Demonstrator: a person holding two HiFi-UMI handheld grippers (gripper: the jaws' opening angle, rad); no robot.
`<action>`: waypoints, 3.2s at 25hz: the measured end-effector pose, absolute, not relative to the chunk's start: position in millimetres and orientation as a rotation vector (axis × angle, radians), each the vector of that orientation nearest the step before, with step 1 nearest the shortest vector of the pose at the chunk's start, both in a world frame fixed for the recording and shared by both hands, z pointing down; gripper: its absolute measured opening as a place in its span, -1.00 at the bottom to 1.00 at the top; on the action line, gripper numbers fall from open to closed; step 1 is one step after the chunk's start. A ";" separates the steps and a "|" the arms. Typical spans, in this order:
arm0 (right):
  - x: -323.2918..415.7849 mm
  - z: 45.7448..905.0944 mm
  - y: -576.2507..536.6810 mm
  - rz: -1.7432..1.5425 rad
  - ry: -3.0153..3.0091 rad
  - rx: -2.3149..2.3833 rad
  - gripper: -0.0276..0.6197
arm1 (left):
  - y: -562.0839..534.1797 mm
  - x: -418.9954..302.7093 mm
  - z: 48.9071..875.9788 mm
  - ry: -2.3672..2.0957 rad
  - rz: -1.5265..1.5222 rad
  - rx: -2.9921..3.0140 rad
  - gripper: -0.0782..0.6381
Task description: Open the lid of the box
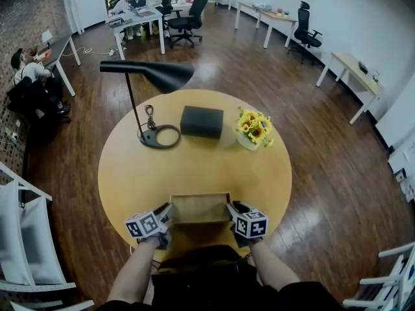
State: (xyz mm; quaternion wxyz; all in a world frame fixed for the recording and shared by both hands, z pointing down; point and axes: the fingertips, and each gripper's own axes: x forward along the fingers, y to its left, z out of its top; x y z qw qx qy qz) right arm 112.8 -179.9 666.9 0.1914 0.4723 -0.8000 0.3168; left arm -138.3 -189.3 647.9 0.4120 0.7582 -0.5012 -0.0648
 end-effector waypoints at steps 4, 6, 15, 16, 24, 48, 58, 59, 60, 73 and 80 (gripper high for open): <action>111.7 665.9 -180.1 0.892 -2.252 1.326 -0.54 | -189.5 -163.1 635.4 -1.294 -0.276 1.854 -0.57; 113.6 667.0 -180.4 0.899 -2.249 1.330 -0.54 | -189.2 -182.8 633.7 -1.325 -0.346 1.814 -0.77; 114.1 665.4 -179.7 0.924 -2.248 1.333 -0.54 | -183.7 -126.1 643.7 -1.131 -0.176 1.929 -0.14; 114.0 665.4 -179.6 0.923 -2.245 1.329 -0.54 | -183.9 -124.1 647.0 -1.141 -0.164 1.918 -0.16; 118.1 667.6 -179.1 0.929 -2.235 1.332 -0.54 | -186.1 -143.0 651.0 -1.137 -0.278 1.816 -0.56; 117.8 664.7 -179.2 0.930 -2.232 1.342 -0.54 | -169.5 -281.6 648.9 -1.367 -0.464 1.668 -0.62; 121.7 669.0 -178.4 0.927 -2.214 1.362 -0.54 | -164.8 -306.2 648.1 -1.414 -0.503 1.631 -0.62; 120.7 667.4 -178.6 0.928 -2.218 1.358 -0.54 | -165.5 -307.7 647.7 -1.416 -0.511 1.629 -0.62; 120.5 666.8 -178.6 0.928 -2.219 1.358 -0.54 | -166.0 -309.1 647.2 -1.418 -0.515 1.627 -0.62; 119.2 667.6 -177.7 0.934 -2.230 1.356 -0.54 | -158.6 -333.3 650.2 -1.479 -0.556 1.578 -0.61; 118.9 667.3 -180.8 0.932 -2.233 1.356 -0.54 | -160.0 -336.0 654.8 -1.514 -0.552 1.556 -0.56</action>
